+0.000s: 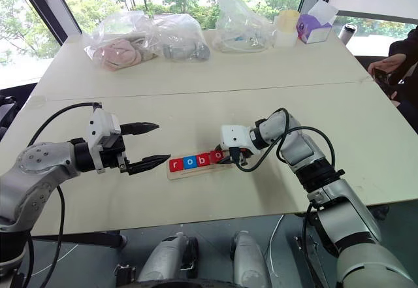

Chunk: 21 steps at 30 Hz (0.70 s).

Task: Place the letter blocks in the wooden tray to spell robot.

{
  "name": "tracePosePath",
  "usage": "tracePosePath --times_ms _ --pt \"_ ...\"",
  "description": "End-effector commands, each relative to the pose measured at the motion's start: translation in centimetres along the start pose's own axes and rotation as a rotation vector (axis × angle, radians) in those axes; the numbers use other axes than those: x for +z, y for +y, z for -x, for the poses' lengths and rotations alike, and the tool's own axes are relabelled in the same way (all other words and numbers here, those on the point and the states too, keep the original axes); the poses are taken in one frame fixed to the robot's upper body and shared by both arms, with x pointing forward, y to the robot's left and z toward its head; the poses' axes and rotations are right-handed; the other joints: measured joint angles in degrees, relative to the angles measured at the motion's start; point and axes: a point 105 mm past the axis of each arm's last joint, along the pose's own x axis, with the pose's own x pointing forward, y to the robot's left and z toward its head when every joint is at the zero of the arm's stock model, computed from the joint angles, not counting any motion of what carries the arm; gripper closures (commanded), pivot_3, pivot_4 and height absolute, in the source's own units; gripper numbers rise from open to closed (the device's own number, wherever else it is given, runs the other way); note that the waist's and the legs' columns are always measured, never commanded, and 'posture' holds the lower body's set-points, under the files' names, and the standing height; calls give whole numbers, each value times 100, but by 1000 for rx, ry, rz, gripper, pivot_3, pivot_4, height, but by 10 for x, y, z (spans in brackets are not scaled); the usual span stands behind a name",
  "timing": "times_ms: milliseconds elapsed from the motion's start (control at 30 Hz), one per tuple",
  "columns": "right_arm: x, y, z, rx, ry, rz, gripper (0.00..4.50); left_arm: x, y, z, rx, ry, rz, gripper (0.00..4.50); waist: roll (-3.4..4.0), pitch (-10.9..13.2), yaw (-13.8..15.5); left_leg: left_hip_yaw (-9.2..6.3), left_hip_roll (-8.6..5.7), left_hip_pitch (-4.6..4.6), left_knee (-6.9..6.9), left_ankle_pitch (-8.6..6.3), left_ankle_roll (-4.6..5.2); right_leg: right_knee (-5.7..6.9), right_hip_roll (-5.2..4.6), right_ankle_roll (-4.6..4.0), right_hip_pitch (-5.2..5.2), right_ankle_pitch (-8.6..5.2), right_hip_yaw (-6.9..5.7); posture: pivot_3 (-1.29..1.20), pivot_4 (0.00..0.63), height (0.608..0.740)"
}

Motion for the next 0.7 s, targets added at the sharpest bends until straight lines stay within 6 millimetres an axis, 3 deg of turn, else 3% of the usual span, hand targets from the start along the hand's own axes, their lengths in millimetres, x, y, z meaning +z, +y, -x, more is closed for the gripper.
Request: tracePosePath --times_ms 33,200,367,700 --pt "14 -6 2 -16 -27 48 3371 8 -2 1 3 -27 -23 0 0 0 -1 0 0 0 0 0 0 0 0 0 0 0 0 0 150 725" --pt "15 -5 1 -7 -27 48 3371 9 -2 1 2 -29 -22 0 0 0 -1 0 0 0 0 0 1 0 0 0 0 0 0 0 150 725" --pt "17 -5 1 -7 -33 54 879 9 -2 0 2 -30 -23 0 0 0 -1 0 0 0 0 1 1 0 0 0 0 0 0 0 150 725" --pt "33 -18 17 -80 -88 48 879 9 -3 -1 -7 -32 -24 0 0 0 0 0 0 0 0 -1 -2 0 0 0 -1 0 0 0 150 725"
